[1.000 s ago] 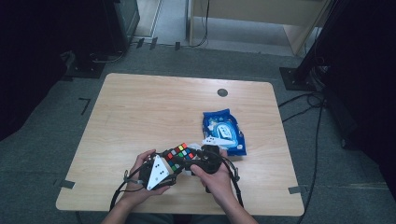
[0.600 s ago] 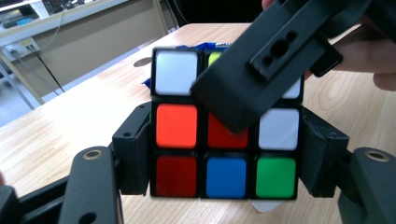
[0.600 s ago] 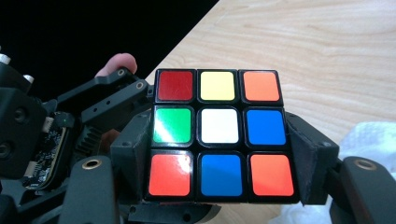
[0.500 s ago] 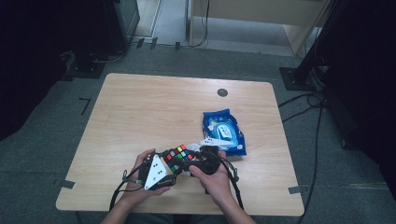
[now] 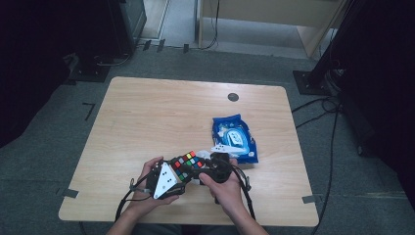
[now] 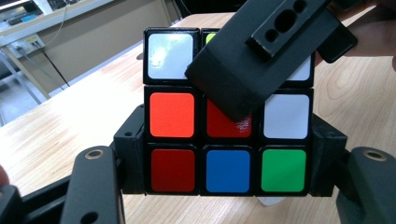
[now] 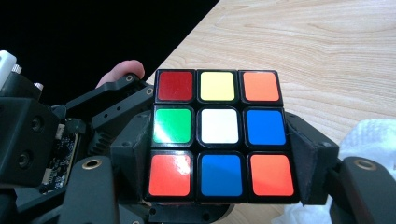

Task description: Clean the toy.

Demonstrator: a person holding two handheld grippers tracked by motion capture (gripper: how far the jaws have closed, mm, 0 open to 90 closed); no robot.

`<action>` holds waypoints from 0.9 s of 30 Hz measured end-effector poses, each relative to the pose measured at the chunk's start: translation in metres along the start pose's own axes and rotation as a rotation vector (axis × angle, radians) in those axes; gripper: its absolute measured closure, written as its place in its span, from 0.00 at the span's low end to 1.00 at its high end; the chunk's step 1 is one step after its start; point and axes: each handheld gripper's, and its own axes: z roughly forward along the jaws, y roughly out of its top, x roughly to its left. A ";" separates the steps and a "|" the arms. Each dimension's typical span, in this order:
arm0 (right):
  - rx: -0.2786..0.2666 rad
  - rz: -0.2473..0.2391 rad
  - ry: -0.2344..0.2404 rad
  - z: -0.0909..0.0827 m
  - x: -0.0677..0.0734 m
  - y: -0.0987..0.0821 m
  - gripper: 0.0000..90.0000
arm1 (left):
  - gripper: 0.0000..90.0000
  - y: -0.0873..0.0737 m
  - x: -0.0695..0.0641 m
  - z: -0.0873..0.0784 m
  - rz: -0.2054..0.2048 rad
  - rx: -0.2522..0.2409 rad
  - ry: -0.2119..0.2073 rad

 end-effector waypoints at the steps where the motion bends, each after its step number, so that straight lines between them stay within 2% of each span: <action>1: 0.000 0.000 0.000 0.000 0.000 0.000 0.38 | 0.37 0.000 0.000 0.000 0.002 0.001 0.001; 9: -0.006 -0.019 0.002 0.001 0.001 0.000 0.38 | 0.38 0.000 0.001 -0.002 0.011 0.002 0.007; 11: -0.008 -0.032 -0.004 0.001 0.001 0.000 0.33 | 0.38 0.000 0.002 -0.002 0.004 0.004 0.004; 13: -0.026 -0.054 -0.018 0.000 0.000 0.001 0.27 | 0.38 -0.001 0.005 -0.003 -0.002 0.007 0.013; 15: -0.057 -0.063 -0.005 -0.005 -0.002 0.004 0.25 | 0.38 -0.003 0.011 -0.005 -0.021 0.010 0.022; 17: -0.098 -0.059 0.007 -0.012 -0.004 0.008 0.26 | 0.38 -0.006 0.019 -0.008 -0.046 0.011 0.034; 19: -0.136 -0.082 -0.030 -0.020 -0.009 0.011 0.28 | 0.38 -0.009 0.029 -0.013 -0.075 0.010 0.054; 21: -0.137 -0.118 -0.083 -0.021 -0.015 0.010 0.29 | 0.38 -0.011 0.038 -0.018 -0.102 0.007 0.076; 24: -0.097 -0.184 -0.173 -0.012 -0.025 0.002 0.31 | 0.38 -0.014 0.045 -0.024 -0.122 0.006 0.091; 27: -0.034 -0.267 -0.266 0.003 -0.031 -0.009 0.32 | 0.38 -0.014 0.047 -0.025 -0.128 0.006 0.087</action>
